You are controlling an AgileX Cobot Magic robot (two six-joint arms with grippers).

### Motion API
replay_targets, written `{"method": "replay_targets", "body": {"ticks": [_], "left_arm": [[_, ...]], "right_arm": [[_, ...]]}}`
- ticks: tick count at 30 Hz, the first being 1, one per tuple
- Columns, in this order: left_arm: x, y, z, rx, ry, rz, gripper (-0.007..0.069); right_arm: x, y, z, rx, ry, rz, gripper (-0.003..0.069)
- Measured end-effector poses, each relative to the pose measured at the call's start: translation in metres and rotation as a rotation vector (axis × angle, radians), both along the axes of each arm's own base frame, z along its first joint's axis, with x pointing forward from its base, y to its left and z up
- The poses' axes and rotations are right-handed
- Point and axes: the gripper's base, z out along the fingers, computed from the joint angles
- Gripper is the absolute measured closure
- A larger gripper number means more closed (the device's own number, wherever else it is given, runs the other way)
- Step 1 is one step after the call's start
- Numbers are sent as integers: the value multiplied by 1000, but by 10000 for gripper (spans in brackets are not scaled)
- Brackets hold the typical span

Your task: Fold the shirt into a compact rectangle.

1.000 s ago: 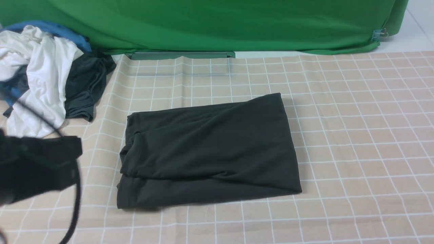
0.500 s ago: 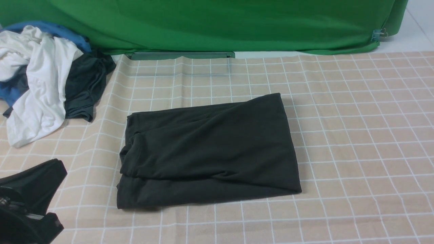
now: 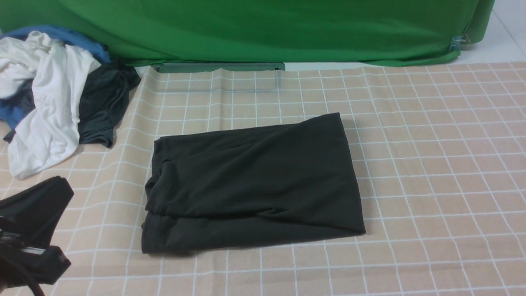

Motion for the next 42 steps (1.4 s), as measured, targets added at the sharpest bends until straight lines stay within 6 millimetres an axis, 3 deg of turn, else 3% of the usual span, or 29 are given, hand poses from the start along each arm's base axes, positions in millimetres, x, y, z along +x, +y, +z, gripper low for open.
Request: {"method": "replay_targets", "body": {"ticks": [19, 26, 28, 36, 42], "left_arm": [[0, 0, 0, 4, -6, 1, 606], [-11, 7, -3, 120, -108, 32, 606], [-15, 10, -8, 138, -131, 55, 606], [-29, 24, -69, 199, -120, 235, 605], [-30, 24, -79, 234, -47, 230, 605]], "right_arm": [[0, 0, 0, 0, 2, 0, 549], [0, 0, 0, 0, 2, 0, 524], [0, 0, 0, 0, 3, 0, 519], [0, 0, 0, 1, 3, 1, 503], [0, 0, 0, 1, 4, 1, 491]]}}
